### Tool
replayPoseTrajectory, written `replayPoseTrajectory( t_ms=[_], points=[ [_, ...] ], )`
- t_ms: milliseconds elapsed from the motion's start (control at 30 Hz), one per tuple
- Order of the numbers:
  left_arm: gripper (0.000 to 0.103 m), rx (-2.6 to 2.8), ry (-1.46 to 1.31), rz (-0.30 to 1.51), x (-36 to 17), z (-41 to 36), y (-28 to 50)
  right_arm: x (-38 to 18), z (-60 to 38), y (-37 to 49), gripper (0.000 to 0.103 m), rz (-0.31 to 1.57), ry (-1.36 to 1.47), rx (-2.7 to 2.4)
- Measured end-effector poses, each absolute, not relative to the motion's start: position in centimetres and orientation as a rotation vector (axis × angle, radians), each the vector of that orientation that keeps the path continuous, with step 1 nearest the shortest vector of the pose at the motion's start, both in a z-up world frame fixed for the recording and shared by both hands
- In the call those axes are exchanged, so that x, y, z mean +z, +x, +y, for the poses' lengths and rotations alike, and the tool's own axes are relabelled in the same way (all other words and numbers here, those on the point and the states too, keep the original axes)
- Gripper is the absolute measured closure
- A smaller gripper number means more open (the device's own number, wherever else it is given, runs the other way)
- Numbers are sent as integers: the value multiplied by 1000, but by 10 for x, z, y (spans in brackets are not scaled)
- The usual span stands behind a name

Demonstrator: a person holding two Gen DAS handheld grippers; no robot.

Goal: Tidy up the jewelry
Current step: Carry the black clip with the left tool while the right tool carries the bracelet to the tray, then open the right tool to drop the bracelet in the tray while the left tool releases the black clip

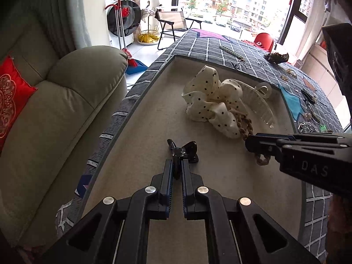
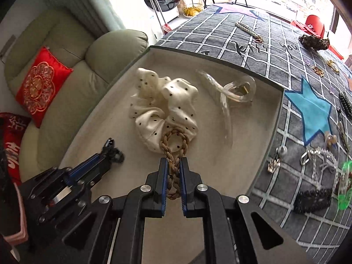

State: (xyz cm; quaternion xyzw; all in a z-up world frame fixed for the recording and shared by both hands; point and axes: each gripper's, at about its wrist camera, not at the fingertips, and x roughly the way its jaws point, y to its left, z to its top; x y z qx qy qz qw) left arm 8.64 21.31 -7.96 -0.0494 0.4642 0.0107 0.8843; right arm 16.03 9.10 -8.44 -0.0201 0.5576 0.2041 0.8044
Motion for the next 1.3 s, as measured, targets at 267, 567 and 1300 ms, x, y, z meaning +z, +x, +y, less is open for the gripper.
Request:
replayPoseTrajectory(
  t_ms=[267, 567, 1300],
  points=[
    [93, 57, -68, 974, -81, 207, 91, -88, 91, 171, 92, 1190, -47, 424],
    [93, 83, -72, 976, -78, 208, 87, -76, 85, 168, 91, 1180, -27, 450],
    [93, 68, -45, 950, -62, 194, 81, -17, 24, 123, 55, 1042, 93, 414]
  ],
)
